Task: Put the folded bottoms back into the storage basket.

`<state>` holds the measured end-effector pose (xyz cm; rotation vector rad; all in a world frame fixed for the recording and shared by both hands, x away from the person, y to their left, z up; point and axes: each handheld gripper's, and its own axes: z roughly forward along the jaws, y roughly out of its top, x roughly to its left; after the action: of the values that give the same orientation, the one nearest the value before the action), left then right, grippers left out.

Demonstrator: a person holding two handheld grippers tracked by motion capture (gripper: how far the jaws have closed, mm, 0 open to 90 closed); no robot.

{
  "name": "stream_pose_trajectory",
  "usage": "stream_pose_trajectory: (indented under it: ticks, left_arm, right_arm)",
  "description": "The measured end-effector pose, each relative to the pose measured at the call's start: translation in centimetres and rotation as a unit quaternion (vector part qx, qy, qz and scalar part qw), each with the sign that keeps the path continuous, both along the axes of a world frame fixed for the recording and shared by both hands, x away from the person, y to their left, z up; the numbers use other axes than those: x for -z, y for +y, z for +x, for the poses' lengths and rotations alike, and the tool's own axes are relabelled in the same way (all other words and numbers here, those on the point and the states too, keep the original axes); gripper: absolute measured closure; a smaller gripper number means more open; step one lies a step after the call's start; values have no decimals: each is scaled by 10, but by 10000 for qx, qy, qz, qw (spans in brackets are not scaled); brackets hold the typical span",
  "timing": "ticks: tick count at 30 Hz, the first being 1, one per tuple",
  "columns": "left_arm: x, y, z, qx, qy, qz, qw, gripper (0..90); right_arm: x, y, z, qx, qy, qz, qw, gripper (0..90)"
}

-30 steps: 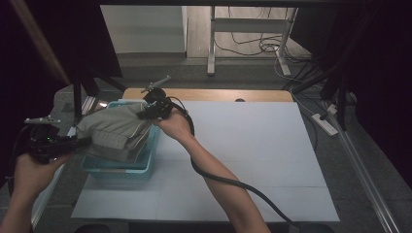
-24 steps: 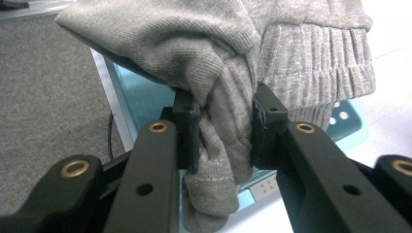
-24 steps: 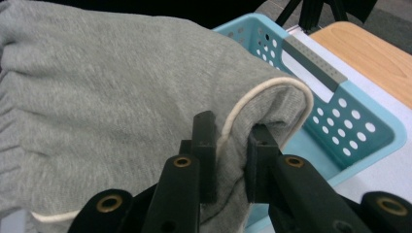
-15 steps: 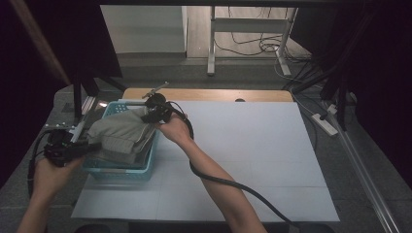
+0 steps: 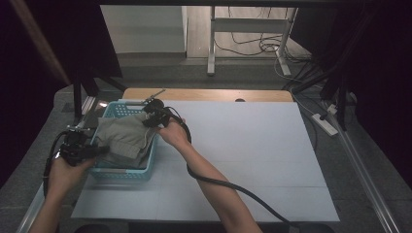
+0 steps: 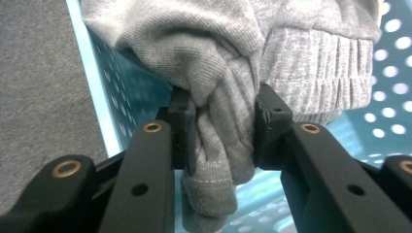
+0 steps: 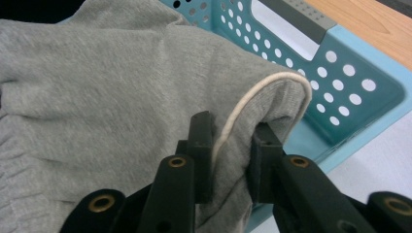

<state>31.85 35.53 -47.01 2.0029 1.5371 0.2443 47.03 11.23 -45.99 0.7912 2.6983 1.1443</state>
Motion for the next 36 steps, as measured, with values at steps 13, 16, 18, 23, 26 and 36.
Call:
stream_pose_trajectory:
  ticks: [13, 16, 18, 23, 26, 36]
  left_arm:
    - [-4, -4, -2, 96, -590, -59, 9982, 215]
    - [-6, -8, -1, 106, -671, 37, 9977, 172]
    - [-6, -9, -1, 106, -672, -53, 9977, 139]
    - [-5, -13, -2, 126, -689, -258, 9972, 67]
    - [-5, -17, -5, 182, -710, -379, 9966, 59]
    - [-5, -32, -14, 345, -798, -665, 9940, 19]
  right_arm:
    - [-12, -23, 6, 92, -189, 302, 9993, 496]
    - [-13, -29, 6, 71, -198, 346, 9992, 480]
    - [-14, -33, 5, 36, -221, 348, 9991, 450]
    - [-16, -40, 3, -85, -155, 400, 9990, 368]
    - [-17, -42, 0, -131, -170, 408, 9989, 347]
    - [-18, -47, -14, -327, -185, 419, 9984, 271]
